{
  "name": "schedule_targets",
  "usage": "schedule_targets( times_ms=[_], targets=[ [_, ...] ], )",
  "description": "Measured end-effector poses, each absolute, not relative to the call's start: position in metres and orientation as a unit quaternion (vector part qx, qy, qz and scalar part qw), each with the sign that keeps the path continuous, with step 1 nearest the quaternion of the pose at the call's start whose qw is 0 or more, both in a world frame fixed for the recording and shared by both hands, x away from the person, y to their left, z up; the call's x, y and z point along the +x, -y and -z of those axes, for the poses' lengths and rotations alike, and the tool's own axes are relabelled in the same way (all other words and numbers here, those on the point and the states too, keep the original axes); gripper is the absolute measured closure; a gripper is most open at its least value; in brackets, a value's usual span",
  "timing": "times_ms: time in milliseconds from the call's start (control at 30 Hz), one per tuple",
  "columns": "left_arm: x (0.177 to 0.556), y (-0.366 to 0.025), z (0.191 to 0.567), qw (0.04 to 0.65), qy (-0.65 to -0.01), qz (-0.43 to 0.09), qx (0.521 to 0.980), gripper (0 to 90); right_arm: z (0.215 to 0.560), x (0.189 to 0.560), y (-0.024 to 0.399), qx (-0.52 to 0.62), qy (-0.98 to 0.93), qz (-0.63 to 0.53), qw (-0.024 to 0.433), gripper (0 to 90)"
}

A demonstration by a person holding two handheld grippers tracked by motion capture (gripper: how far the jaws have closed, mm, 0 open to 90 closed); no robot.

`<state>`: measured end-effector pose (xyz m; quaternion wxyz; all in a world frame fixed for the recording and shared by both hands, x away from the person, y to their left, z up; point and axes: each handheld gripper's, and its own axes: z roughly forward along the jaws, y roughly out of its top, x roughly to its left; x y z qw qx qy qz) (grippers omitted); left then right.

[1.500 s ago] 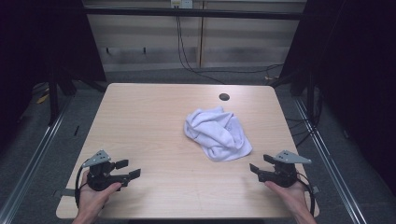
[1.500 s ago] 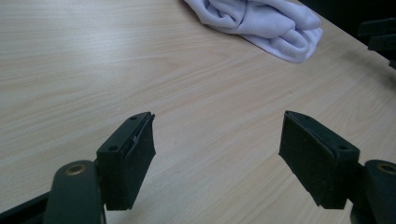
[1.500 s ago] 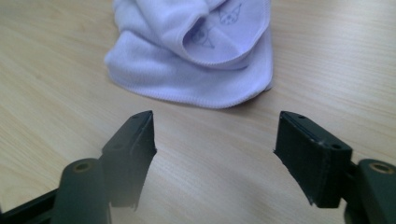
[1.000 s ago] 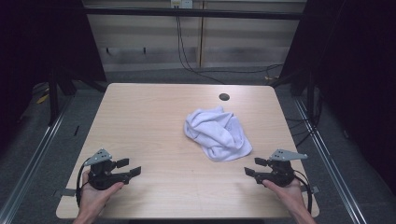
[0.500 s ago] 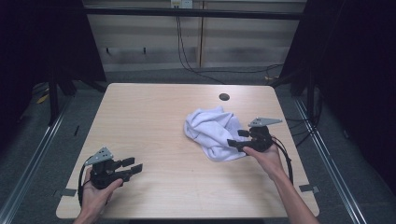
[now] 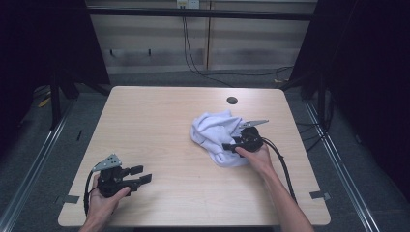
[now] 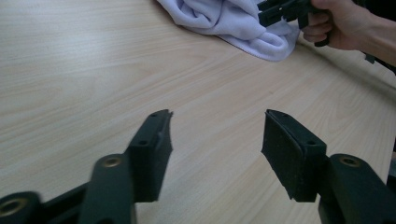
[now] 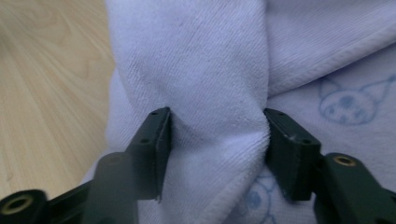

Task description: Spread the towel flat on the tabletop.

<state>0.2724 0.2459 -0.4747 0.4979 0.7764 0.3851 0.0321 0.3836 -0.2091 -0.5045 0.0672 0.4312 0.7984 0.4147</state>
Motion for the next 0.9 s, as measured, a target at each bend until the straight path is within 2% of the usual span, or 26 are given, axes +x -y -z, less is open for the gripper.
schedule_targets(
  times_ms=[67,167,433,667,900],
  targets=[
    [0.272,-0.247,0.474,0.495,-0.387,-0.031,0.777,38.2,0.506,0.380,0.210,0.432,-0.794,-0.424,0.065,58.5],
    [0.272,-0.247,0.474,0.493,-0.389,-0.030,0.778,40.9,0.505,0.371,0.207,0.426,-0.799,-0.417,0.076,66.0],
    [0.271,-0.244,0.471,0.491,-0.368,-0.034,0.789,45.8,0.504,0.349,0.188,0.399,-0.814,-0.416,0.065,67.2],
    [0.273,-0.237,0.463,0.494,-0.362,-0.044,0.789,41.0,0.502,0.314,0.168,0.362,-0.833,-0.416,0.043,66.4],
    [0.279,-0.213,0.449,0.512,-0.339,-0.043,0.788,41.6,0.498,0.284,0.145,0.320,-0.852,-0.413,0.014,64.6]
  ],
)
